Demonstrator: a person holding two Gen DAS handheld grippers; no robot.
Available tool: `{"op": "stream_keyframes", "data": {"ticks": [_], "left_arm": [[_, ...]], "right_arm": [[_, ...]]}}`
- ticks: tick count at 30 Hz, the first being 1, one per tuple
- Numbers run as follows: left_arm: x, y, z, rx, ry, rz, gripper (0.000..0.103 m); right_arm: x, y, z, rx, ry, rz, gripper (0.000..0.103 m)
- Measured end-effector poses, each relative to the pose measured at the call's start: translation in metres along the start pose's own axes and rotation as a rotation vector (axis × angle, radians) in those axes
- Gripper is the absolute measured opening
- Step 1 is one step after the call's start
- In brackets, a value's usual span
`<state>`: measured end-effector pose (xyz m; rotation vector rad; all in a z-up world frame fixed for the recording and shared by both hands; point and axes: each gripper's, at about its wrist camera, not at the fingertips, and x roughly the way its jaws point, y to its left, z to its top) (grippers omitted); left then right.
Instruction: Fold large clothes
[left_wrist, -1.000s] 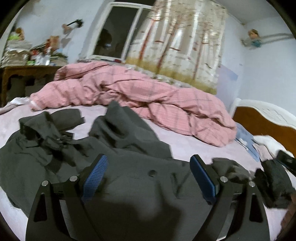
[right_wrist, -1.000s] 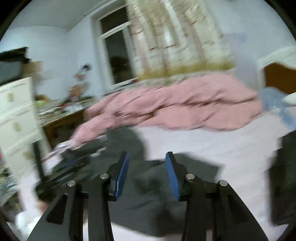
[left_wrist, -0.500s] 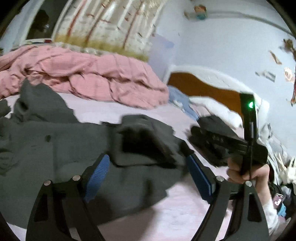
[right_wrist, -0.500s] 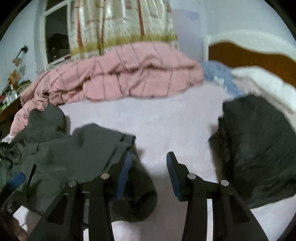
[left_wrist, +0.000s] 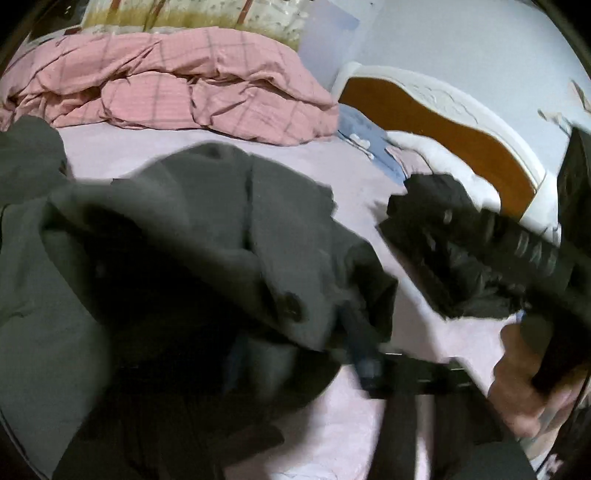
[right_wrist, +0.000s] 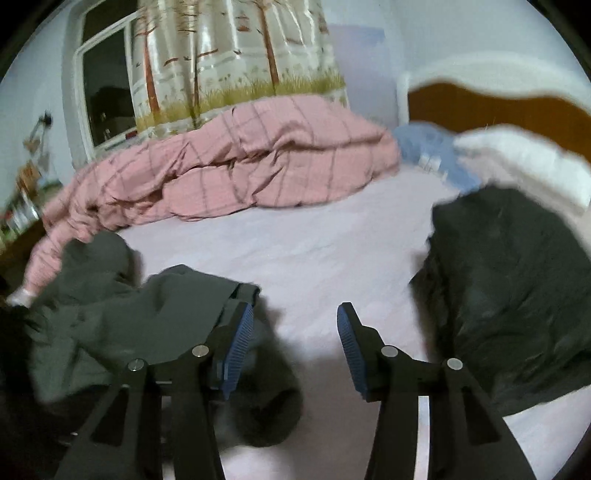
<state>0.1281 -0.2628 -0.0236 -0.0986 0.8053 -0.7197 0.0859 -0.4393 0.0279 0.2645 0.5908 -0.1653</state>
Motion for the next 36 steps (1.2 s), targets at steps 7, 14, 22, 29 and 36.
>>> {"op": "stream_keyframes", "data": {"ticks": [7,14,22,29,36], "left_arm": [[-0.081,-0.011,-0.005,0.121,-0.186,0.071,0.009],[-0.193,0.046,-0.012,0.153,-0.185,0.213,0.007],[-0.243,0.15,-0.035,-0.046,-0.02,0.373,0.007],[-0.251,0.191,-0.064,-0.185,-0.049,0.46,0.005],[-0.233,0.146,-0.091,-0.072,-0.013,0.347,0.044]], "right_arm": [[-0.002,-0.008,0.001,0.023,-0.014,-0.006,0.049],[-0.01,0.001,-0.001,0.014,-0.013,0.064,0.049],[-0.008,0.021,-0.01,-0.032,0.021,0.119,0.049],[-0.012,0.034,-0.016,-0.099,-0.012,0.123,0.05],[-0.002,0.05,-0.023,-0.188,-0.037,0.052,0.054]]}}
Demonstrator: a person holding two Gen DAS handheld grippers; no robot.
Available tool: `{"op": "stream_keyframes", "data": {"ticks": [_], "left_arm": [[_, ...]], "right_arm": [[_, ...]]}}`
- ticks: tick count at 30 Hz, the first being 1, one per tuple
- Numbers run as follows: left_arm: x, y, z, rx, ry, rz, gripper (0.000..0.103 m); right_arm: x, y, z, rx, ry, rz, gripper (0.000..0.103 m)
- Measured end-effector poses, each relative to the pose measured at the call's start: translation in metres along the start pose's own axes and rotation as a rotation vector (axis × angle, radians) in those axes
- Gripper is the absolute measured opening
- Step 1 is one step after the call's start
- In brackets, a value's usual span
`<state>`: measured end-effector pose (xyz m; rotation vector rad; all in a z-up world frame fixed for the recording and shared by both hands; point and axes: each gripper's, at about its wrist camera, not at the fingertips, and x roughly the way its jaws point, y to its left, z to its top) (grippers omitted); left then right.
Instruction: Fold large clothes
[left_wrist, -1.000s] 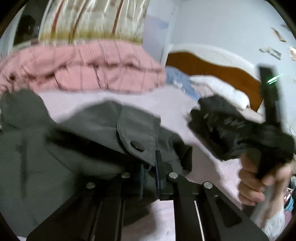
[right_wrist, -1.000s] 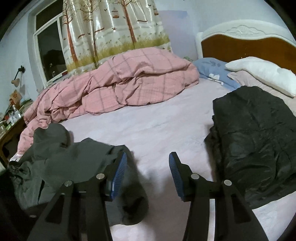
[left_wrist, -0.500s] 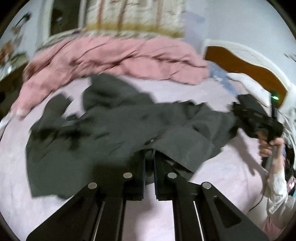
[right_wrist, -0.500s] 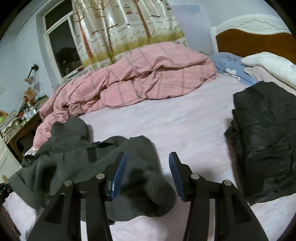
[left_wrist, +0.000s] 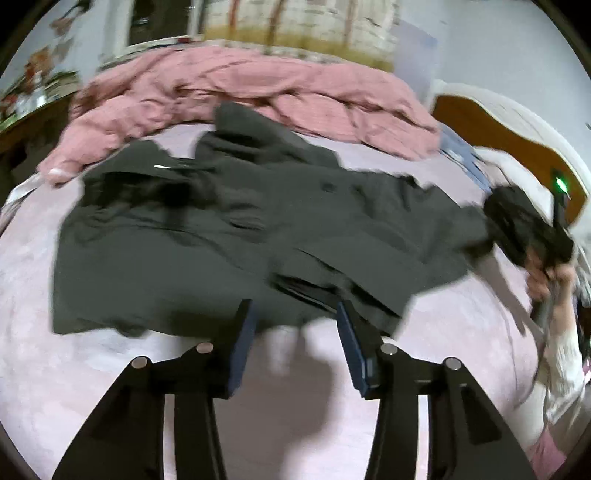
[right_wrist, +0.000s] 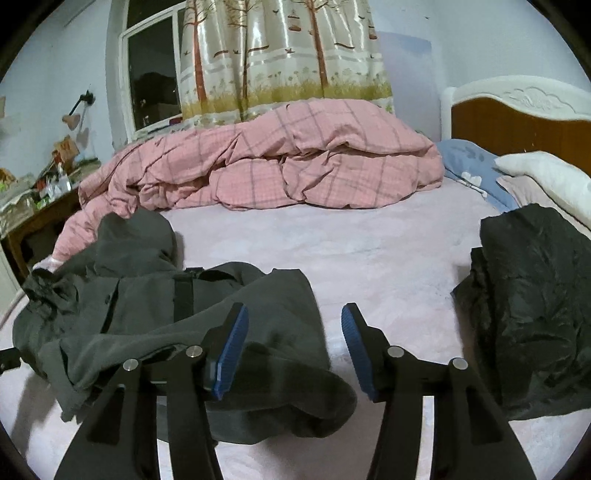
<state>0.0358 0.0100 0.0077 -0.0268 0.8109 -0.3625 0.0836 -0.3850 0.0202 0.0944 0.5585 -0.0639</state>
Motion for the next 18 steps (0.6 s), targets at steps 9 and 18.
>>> {"op": "stream_keyframes", "data": {"ticks": [9,18], "left_arm": [[0.033,-0.099,-0.017,0.249,0.011,0.064,0.049],[0.046,-0.099,-0.029,0.28,-0.068,0.325,0.004]], "right_arm": [[0.002,-0.02,-0.001,0.079,-0.021,-0.014,0.054],[0.0,-0.026,0.001,0.099,-0.035,0.031,0.055]]}}
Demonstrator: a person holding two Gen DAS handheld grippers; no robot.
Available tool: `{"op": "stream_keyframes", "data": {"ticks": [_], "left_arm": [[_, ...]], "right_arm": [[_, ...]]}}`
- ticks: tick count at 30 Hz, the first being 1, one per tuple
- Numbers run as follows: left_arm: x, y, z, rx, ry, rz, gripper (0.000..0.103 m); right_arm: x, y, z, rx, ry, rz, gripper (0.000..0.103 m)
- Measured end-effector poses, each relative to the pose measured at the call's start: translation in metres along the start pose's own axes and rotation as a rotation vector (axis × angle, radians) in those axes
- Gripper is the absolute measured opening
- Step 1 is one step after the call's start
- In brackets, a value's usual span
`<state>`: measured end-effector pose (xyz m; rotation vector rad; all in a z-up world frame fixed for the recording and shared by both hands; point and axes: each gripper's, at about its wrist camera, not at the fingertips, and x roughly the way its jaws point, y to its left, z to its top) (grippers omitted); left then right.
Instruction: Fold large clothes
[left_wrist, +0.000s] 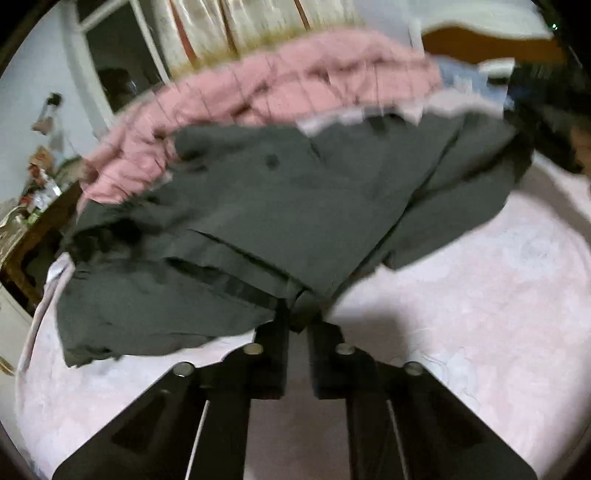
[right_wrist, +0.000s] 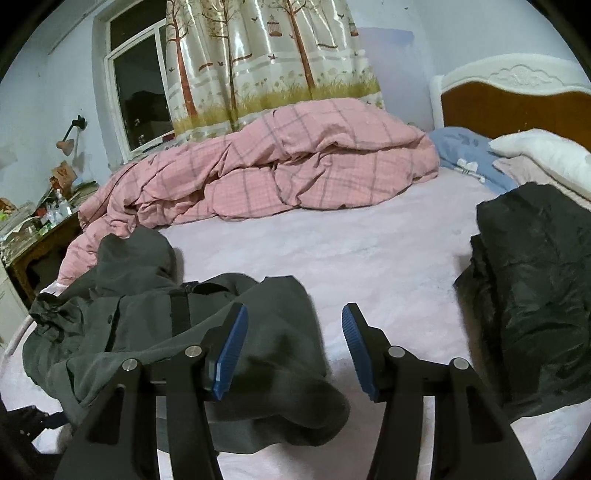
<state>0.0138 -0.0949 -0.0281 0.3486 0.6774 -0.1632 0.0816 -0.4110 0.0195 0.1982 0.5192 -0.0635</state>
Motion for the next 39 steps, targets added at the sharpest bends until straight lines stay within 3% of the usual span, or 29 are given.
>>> {"op": "stream_keyframes", "data": {"ticks": [3,6,8,11,13,16,17,18,19,21,24,28,34,39], "left_arm": [[-0.043,0.017,-0.014,-0.023,-0.087,-0.017,0.003],[-0.074,0.027,-0.031,-0.052,-0.096,-0.101,0.002],[-0.084,0.025,-0.045,-0.038,-0.064,-0.145,0.001],[-0.087,0.022,-0.066,-0.042,-0.014,-0.12,0.0],[-0.08,0.028,-0.077,-0.094,0.037,-0.144,0.0],[-0.067,0.037,-0.084,-0.146,0.082,-0.133,0.0],[-0.066,0.04,-0.083,-0.172,0.08,-0.145,0.002],[-0.066,0.044,-0.082,-0.2,0.077,-0.169,0.012],[-0.067,0.047,-0.079,-0.221,0.067,-0.19,0.027],[-0.072,0.049,-0.072,-0.246,0.022,-0.209,0.037],[-0.074,0.044,-0.062,-0.244,-0.016,-0.217,0.039],[-0.061,0.036,-0.05,-0.249,-0.006,-0.246,0.044],[-0.039,0.035,-0.039,-0.262,0.041,-0.238,0.053],[-0.025,0.034,-0.038,-0.275,0.08,-0.233,0.059]], "right_arm": [[-0.004,-0.003,0.002,0.003,-0.021,-0.014,0.057],[-0.007,-0.007,0.005,0.03,-0.019,0.04,0.057],[-0.007,-0.005,0.004,0.043,-0.006,0.099,0.058],[0.0,0.006,0.0,0.014,0.069,0.165,0.062],[0.007,0.015,-0.004,-0.014,0.119,0.146,0.062],[0.026,0.03,-0.016,-0.118,0.211,0.051,0.062],[0.031,0.033,-0.019,-0.147,0.235,-0.001,0.062],[0.038,0.031,-0.023,-0.178,0.271,-0.085,0.062],[0.042,0.027,-0.025,-0.179,0.287,-0.104,0.062],[0.044,0.007,-0.031,-0.119,0.332,-0.052,0.062],[0.04,-0.021,-0.05,-0.037,0.397,0.017,0.062],[0.027,-0.035,-0.075,-0.027,0.42,0.039,0.062],[-0.003,-0.028,-0.106,-0.135,0.393,-0.002,0.062],[-0.031,-0.03,-0.087,-0.068,0.208,0.006,0.062]]}}
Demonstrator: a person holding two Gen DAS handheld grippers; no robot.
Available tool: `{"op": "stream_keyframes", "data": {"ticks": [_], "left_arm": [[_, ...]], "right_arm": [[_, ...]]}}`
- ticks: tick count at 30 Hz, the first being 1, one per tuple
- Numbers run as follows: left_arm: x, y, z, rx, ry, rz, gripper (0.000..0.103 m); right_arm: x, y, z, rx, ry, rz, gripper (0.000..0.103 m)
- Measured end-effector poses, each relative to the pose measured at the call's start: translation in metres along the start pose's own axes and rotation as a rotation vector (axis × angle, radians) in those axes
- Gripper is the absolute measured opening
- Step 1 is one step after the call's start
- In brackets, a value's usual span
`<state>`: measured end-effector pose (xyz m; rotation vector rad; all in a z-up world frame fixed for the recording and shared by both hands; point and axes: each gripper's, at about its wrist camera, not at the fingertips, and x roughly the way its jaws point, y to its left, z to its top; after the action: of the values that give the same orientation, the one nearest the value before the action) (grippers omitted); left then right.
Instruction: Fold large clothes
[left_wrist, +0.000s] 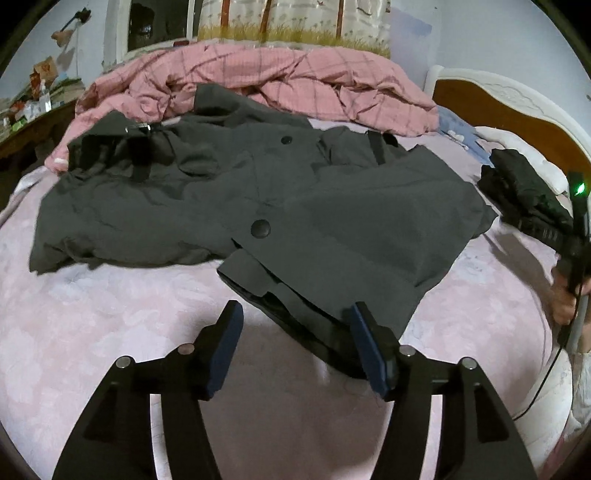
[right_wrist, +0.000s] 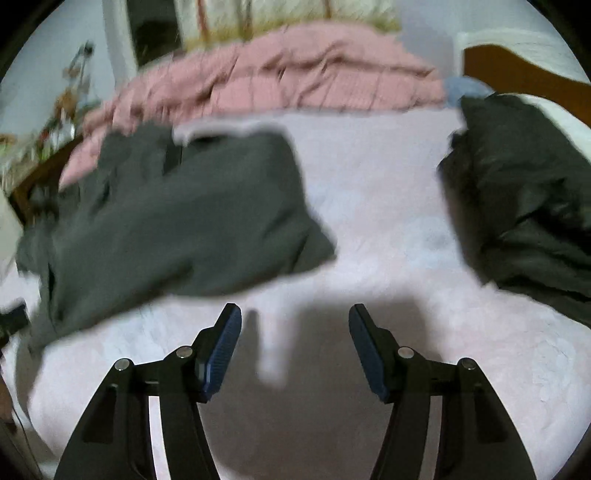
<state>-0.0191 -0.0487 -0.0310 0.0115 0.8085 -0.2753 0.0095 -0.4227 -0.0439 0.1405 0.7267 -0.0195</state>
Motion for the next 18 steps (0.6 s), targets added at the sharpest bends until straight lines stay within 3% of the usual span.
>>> {"op": "stream_keyframes", "data": {"ticks": [2,4,5,7,10,12,16,18], "left_arm": [[0.007,-0.001,-0.002,-0.006,0.022,0.009,0.059],[0.012,-0.003,-0.003,-0.006,0.029,0.022,0.06],[0.014,-0.003,-0.004,-0.006,0.031,0.033,0.061],[0.016,-0.002,-0.004,-0.006,0.032,0.045,0.065],[0.022,0.001,-0.005,-0.003,0.062,0.068,0.069],[0.021,0.001,-0.006,0.006,0.081,0.075,0.069],[0.017,0.007,-0.008,0.02,0.113,0.091,0.069],[0.012,0.012,-0.011,0.028,0.114,0.095,0.069]], "right_arm": [[-0.003,0.001,0.015,0.01,-0.067,-0.024,0.059],[0.007,0.003,0.031,0.028,-0.075,-0.053,0.054],[0.017,0.003,0.039,0.03,-0.051,-0.06,0.052],[0.037,0.001,0.051,0.041,-0.002,-0.061,0.034],[0.068,-0.011,0.057,0.078,0.129,0.018,0.016],[0.071,-0.014,0.045,0.067,0.175,0.014,0.014],[0.058,-0.02,0.024,0.047,0.174,0.044,0.014],[0.047,-0.012,0.01,-0.041,0.155,0.038,0.014]]}}
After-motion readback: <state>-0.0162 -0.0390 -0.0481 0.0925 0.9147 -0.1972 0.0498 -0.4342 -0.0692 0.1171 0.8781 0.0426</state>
